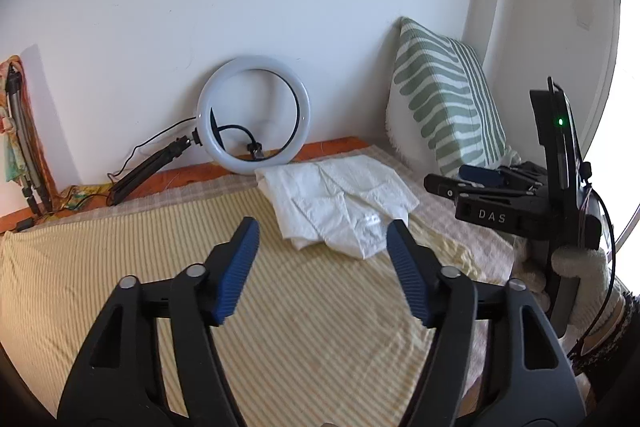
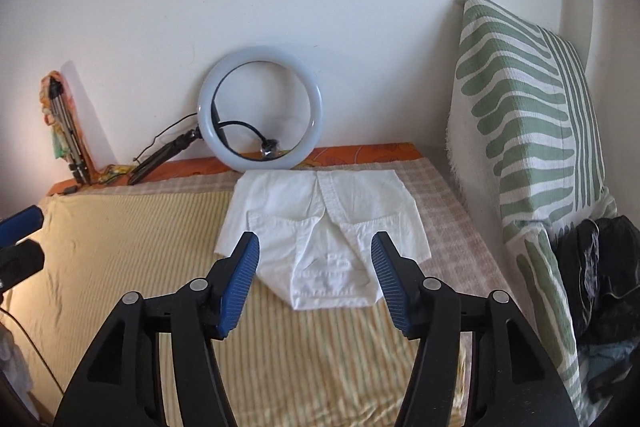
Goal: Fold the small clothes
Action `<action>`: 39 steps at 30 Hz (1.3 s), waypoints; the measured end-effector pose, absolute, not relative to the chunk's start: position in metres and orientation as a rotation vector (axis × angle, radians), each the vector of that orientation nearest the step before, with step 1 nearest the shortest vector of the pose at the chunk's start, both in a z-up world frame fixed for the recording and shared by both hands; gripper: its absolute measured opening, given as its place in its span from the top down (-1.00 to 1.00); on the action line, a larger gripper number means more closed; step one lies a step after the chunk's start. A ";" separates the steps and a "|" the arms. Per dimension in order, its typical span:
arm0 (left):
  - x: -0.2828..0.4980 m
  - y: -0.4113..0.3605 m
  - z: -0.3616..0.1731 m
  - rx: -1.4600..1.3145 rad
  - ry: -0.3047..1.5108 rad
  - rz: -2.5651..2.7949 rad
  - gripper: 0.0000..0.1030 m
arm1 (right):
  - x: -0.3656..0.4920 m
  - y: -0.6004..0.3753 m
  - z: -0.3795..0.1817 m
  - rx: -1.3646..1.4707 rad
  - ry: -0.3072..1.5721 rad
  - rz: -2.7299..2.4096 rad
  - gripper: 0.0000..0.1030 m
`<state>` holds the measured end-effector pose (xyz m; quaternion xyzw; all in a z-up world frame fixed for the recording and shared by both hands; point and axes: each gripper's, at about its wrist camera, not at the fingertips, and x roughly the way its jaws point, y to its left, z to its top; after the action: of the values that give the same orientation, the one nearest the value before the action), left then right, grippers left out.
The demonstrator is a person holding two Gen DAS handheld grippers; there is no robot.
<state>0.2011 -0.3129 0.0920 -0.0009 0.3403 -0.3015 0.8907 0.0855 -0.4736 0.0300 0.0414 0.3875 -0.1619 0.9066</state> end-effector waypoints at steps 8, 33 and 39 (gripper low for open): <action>0.167 -0.289 0.069 0.001 0.718 -0.603 -0.66 | 0.062 -0.450 0.010 0.125 0.780 -0.395 -0.53; 0.153 -0.281 0.029 0.136 0.766 -0.476 -1.00 | 0.052 -0.433 -0.040 0.155 0.807 -0.428 -0.63; 0.153 -0.281 0.026 0.135 0.777 -0.485 -1.00 | 0.057 -0.431 -0.047 0.133 0.830 -0.428 -0.63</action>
<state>0.1533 -0.2813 0.0265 0.0652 0.3748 -0.2338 0.8948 0.0566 -0.4314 -0.0472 0.0639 0.3998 -0.2060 0.8909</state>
